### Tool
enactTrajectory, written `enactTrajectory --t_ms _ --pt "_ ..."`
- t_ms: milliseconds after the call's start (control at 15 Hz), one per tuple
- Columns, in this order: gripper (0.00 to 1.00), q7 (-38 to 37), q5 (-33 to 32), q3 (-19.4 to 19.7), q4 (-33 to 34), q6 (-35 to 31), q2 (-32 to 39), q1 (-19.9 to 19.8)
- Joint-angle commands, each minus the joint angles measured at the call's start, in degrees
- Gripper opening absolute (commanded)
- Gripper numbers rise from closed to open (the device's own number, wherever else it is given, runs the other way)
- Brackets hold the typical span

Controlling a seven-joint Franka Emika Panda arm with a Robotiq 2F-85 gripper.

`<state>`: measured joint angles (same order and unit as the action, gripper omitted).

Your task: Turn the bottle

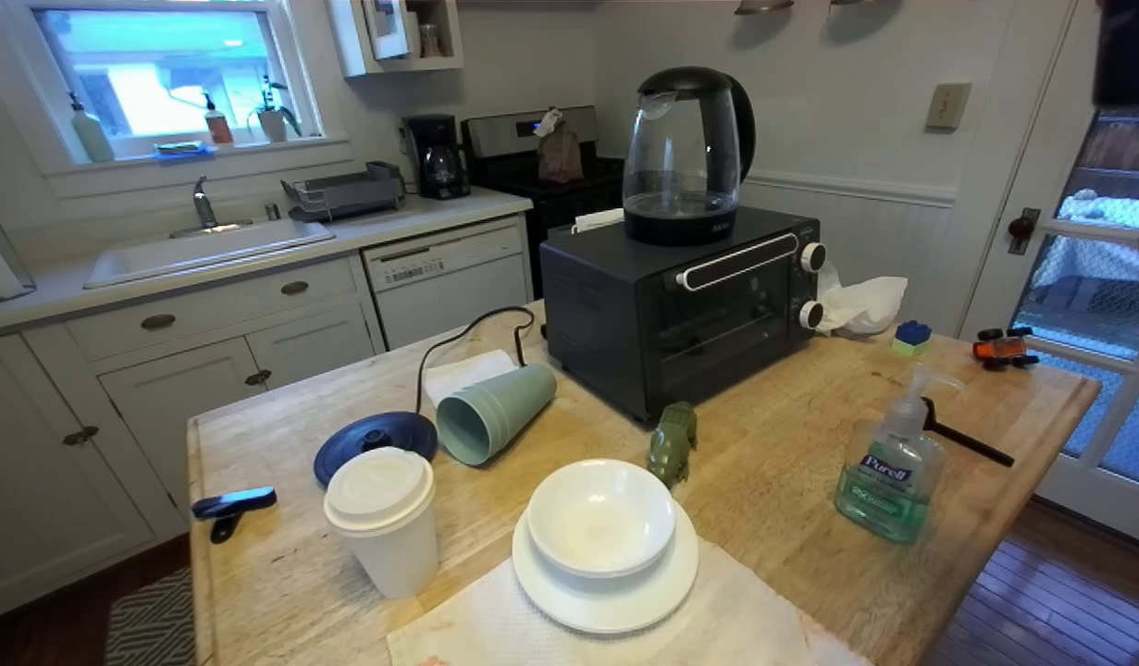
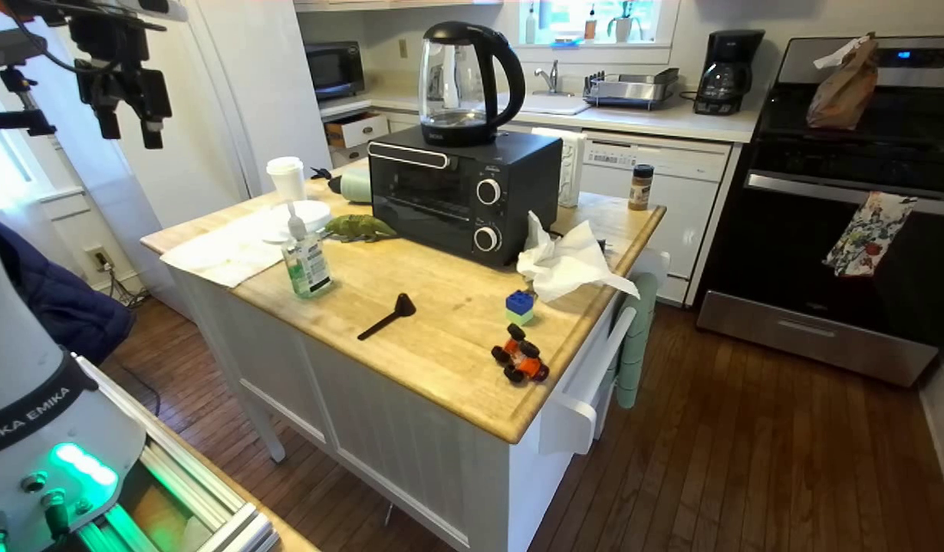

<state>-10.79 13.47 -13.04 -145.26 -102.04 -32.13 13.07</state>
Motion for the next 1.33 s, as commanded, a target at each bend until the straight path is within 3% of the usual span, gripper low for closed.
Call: enactTrajectory --t_ms 0,600,933,1267 --pt "1.00 0.65 -7.12 -0.77 -2.11 0.21 2.83 -2.46" --pt "1.00 0.12 -15.70 0.46 -7.03 -9.20 7.38 -4.93" --pt "1.00 -0.45 -16.11 2.44 -8.25 -14.51 9.51 -6.39" --pt "1.00 0.10 -14.93 2.03 -7.82 -12.44 8.59 -5.10"
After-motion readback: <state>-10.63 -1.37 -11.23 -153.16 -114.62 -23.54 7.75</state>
